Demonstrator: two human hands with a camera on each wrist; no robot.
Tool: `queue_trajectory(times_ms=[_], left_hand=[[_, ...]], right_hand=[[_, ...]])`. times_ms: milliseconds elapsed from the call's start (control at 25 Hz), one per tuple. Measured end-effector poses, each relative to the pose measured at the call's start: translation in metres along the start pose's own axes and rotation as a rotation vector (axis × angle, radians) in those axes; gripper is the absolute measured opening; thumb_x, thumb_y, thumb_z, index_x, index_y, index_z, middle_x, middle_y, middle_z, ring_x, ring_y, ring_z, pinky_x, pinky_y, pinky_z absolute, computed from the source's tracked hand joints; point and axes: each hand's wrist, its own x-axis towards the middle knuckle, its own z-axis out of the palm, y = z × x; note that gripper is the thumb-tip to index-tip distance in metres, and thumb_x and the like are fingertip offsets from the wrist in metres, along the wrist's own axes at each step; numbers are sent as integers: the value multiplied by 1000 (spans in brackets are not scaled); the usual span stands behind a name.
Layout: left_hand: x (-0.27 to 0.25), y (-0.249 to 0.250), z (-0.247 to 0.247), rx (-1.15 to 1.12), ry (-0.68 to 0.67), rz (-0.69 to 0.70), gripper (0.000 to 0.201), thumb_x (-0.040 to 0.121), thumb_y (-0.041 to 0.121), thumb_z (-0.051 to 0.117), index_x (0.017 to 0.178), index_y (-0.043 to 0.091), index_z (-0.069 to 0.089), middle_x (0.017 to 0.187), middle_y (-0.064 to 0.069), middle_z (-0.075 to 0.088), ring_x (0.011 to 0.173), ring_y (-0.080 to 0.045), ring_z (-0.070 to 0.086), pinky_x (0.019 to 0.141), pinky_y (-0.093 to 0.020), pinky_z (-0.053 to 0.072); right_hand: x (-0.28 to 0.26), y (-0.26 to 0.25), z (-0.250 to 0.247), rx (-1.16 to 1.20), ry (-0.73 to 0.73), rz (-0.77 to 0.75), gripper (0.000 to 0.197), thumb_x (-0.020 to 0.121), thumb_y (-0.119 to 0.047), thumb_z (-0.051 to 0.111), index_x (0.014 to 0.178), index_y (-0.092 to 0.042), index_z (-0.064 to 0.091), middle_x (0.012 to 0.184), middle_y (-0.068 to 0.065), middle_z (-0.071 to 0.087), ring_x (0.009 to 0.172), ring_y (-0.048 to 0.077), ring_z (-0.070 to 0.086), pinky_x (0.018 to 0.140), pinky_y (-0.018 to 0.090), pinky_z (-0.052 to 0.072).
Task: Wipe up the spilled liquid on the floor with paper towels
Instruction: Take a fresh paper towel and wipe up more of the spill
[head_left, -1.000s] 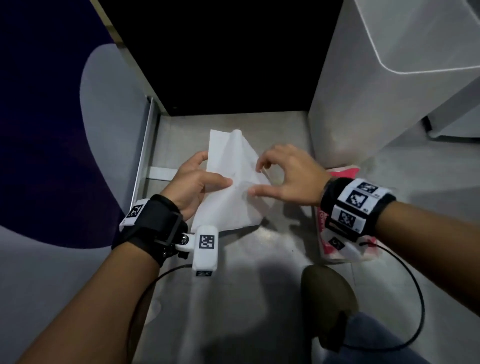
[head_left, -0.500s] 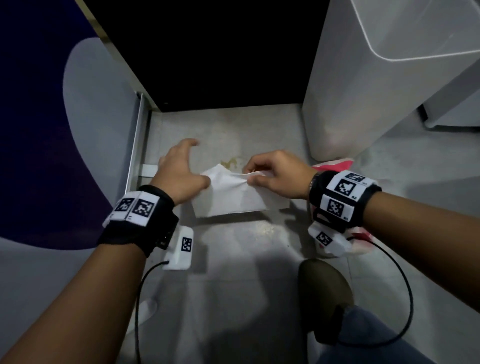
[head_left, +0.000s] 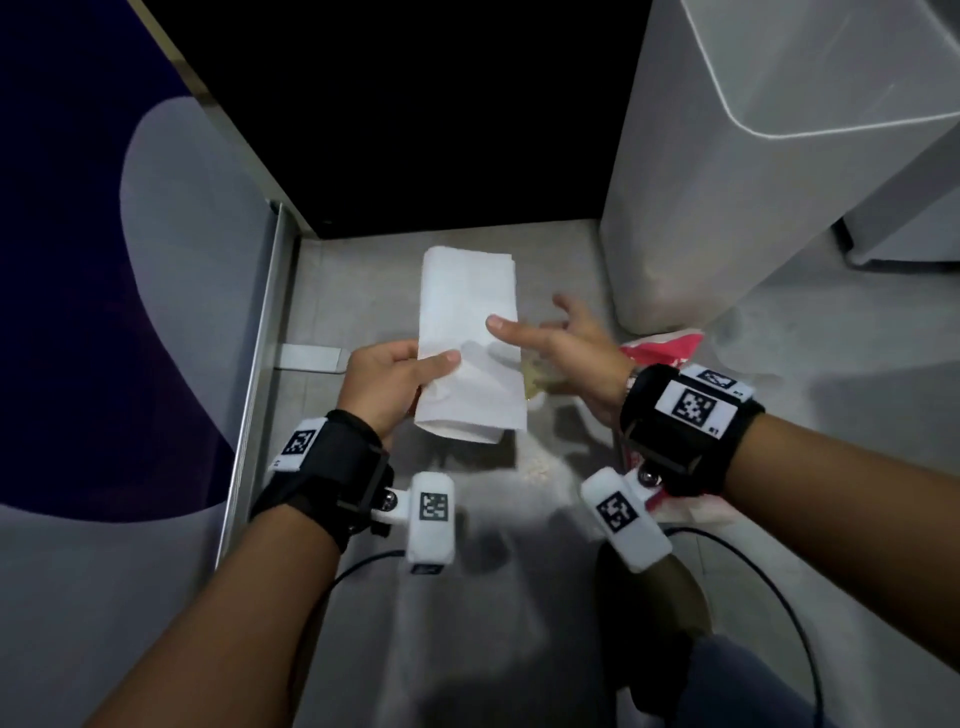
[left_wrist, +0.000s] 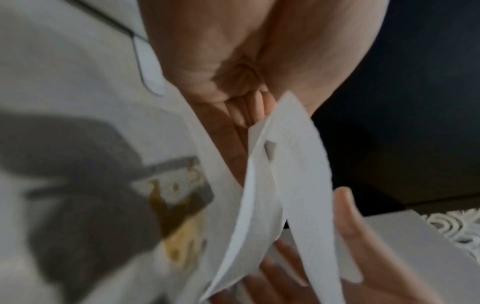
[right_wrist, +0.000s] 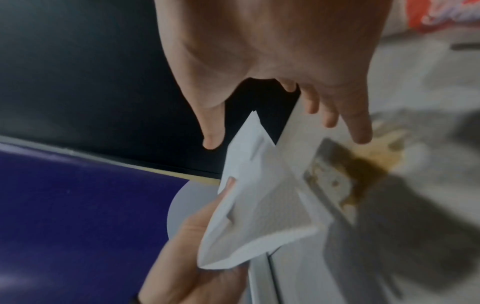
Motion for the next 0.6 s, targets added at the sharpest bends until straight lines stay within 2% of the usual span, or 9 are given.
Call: queue_trajectory(times_ms=[40,80,160,240,320,400,480,600], left_hand=[[0,-1,4,-67,7,-26,23,79,5,77,100,-3,72,99,-20,74,91,-35,71,87,-48,58],[0,-2,7,-114,6,-51,24,80,5,76,102,-4,71,100,-20,74,90,-34,71,86,-46,58],[0,-2,11,-144,-13,-83,22,84,8,73,103,-3,70,101,-18,74,87,-30,71,78,-39,61],[1,-3,13,-118,-21,-95,18,90,14,69,102,2,70,98,-14,75,82,-25,71,68,-34,61],[1,-4,11,-76,-21,-82,17,93,11,62,104,1,70,96,-13,74,77,-22,70,62,-30,58],[1,-5,9,-41,-39,-76,20,93,4,56,108,-1,69,96,-12,72,79,-24,66,63,-28,56],[1,-6,7,-68,-55,-71,27,92,0,49,113,-1,67,96,-12,67,79,-24,59,64,-27,53],[0,-4,4,-230,-87,-83,30,92,-3,43,111,1,66,94,-12,69,71,-21,66,62,-27,58]], right_hand=[[0,2,1,43,-95,99,102,65,-53,87,147,-18,39,128,2,62,106,22,64,85,41,55],[1,2,2,97,-169,136,82,72,-44,86,137,-10,52,117,3,70,94,21,69,74,35,56],[1,3,3,190,-172,108,36,84,-18,78,116,-5,70,101,7,77,80,20,73,61,26,55],[1,3,3,187,-118,36,19,85,-6,73,104,-5,74,93,7,77,73,17,72,56,22,53],[-1,2,2,137,-105,-17,4,88,-8,70,86,-9,74,76,0,74,62,14,67,50,20,49],[-1,1,1,146,-98,0,19,91,-7,61,75,-14,68,63,-3,62,51,13,54,43,18,43],[-1,0,2,202,-93,17,21,91,-2,55,78,-15,66,64,0,54,49,13,46,40,17,41],[4,1,5,258,-84,20,19,90,-3,56,81,-16,68,72,4,57,58,16,50,45,19,46]])
